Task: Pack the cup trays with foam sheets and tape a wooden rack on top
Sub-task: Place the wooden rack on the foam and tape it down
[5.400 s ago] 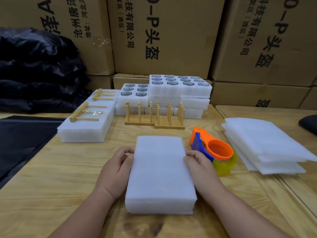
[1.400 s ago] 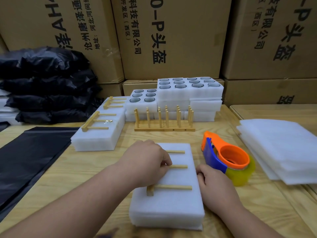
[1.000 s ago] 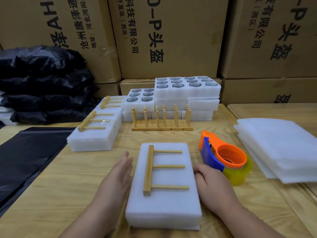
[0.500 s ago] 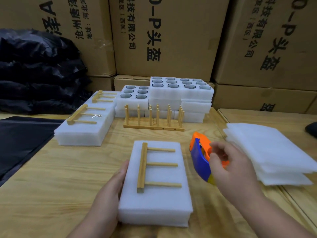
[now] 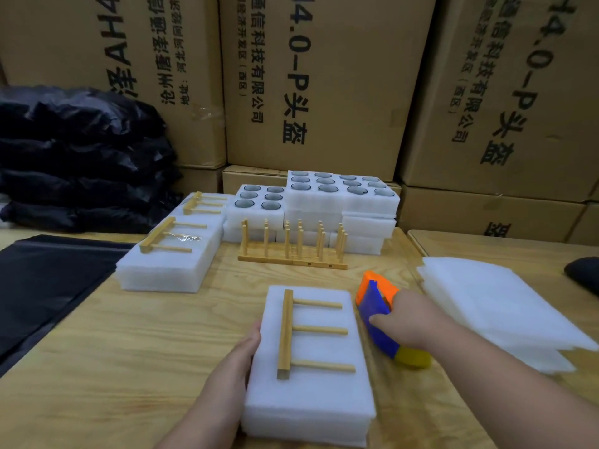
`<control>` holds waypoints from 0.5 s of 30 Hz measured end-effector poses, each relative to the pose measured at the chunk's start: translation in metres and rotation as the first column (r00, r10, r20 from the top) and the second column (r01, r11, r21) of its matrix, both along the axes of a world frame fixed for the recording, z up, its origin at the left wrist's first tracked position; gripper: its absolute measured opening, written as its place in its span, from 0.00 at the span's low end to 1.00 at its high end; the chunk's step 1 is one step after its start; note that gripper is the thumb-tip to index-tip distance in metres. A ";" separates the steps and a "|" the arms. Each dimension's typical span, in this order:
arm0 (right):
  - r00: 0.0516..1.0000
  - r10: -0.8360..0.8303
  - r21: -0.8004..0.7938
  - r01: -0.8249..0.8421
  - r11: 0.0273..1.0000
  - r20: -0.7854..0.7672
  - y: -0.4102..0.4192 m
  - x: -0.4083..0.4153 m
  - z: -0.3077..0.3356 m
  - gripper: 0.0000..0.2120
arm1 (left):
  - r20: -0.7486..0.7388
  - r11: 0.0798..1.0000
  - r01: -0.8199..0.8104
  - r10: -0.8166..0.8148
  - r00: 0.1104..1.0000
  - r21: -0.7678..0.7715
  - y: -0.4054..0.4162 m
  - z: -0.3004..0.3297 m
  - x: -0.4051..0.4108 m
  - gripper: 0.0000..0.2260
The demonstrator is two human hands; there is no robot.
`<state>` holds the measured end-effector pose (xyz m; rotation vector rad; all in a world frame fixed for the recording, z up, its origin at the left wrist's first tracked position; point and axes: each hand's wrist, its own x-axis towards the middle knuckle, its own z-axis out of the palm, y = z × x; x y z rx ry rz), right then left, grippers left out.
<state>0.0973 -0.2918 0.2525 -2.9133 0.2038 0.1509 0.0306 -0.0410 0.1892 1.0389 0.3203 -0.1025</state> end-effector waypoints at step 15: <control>0.998 0.016 0.803 -0.043 -0.594 0.066 0.016 -0.088 0.064 0.24 | 0.470 0.720 -0.028 -0.423 0.775 0.694 -0.059 0.100 -0.025 0.55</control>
